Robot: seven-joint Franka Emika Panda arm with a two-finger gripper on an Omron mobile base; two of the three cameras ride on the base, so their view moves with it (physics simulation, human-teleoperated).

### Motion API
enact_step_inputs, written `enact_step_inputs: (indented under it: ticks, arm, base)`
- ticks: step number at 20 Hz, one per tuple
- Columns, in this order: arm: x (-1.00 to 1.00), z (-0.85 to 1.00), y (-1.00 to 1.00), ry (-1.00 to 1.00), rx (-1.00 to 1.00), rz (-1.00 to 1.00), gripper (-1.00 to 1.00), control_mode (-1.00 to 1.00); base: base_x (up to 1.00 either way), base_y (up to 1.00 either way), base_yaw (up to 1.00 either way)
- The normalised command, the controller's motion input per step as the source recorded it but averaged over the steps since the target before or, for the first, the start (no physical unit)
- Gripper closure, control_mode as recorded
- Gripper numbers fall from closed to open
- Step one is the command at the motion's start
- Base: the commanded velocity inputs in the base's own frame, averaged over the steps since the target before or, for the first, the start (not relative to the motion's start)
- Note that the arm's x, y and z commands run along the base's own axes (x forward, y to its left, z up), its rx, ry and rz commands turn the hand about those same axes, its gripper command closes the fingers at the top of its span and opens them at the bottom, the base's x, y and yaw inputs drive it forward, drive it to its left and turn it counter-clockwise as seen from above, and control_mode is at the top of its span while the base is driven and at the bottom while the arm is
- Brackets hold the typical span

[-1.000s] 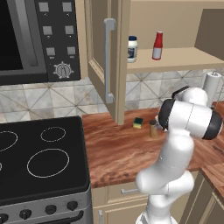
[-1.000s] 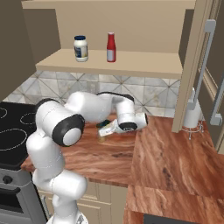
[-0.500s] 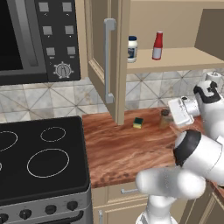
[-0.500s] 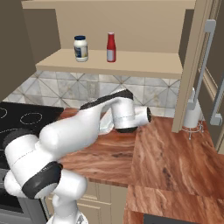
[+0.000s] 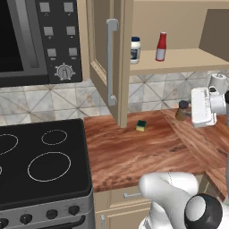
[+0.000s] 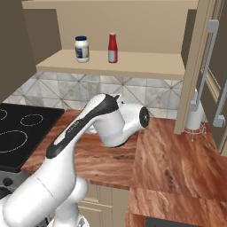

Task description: There are various items on the counter. Only move the condiments/shakers into the cabinet.

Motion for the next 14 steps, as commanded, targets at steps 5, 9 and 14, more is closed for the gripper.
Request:
enact_step_inputs:
  ticks: [5, 9, 14]
  arm:
    - [-0.8, 1.0, 0.0, -0.07, 0.0, -0.38, 1.0, -1.0]
    - [-0.64, 1.0, -0.06, -0.04, 0.04, -0.49, 1.0, -1.0]
    - [-0.6, 1.0, -0.21, -0.01, 0.21, -0.49, 1.0, -1.0]
  base:
    - [0.0, 0.0, 0.0]
    - [0.0, 0.0, 0.0]
    - [0.0, 0.0, 0.0]
